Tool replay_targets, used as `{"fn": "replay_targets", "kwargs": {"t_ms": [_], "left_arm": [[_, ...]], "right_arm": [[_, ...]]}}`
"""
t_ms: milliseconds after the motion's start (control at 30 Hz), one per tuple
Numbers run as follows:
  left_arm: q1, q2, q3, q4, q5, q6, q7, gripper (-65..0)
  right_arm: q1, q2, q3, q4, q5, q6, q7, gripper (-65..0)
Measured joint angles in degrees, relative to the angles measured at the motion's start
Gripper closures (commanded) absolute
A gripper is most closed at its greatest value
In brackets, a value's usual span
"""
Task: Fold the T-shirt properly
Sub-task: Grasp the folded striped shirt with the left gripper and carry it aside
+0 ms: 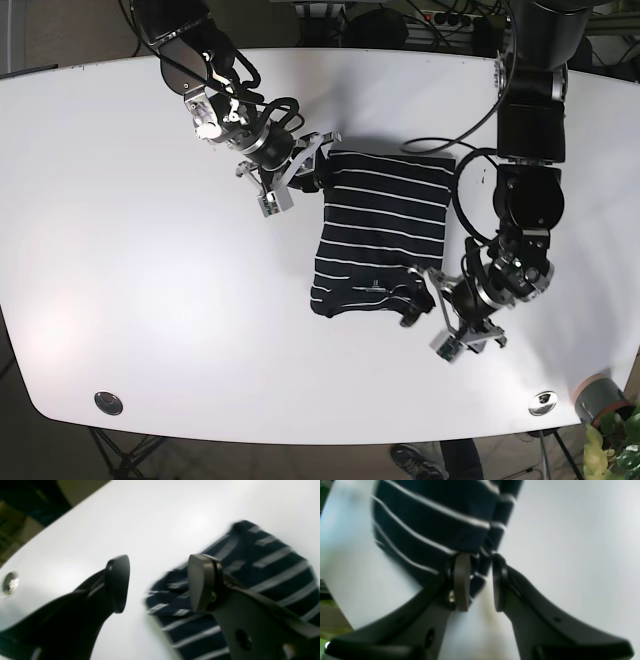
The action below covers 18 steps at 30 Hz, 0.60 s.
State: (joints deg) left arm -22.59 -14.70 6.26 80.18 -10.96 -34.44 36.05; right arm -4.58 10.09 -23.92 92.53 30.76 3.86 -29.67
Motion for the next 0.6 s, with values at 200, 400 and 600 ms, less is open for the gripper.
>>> {"fn": "replay_targets", "kwargs": {"t_ms": [200,400,600], "left_arm": [[6.32,5.51,0.28,7.65,-0.24,14.14,0.37,-41.0],[10.12,9.25,-0.20,8.85,0.00,26.77,-0.59,-43.2],[13.81,11.65,3.76,8.48,1.03,35.47,-8.68,-43.5]], "right_arm": [[-0.24,0.59,3.48,1.27,0.50,0.22,-0.17,-14.4],[-0.07,0.96,9.11,1.29,-0.11,-0.24,-1.18,-14.4],[-0.24,0.42,14.23,1.27,0.11,0.46,-2.54,-14.4]]}}
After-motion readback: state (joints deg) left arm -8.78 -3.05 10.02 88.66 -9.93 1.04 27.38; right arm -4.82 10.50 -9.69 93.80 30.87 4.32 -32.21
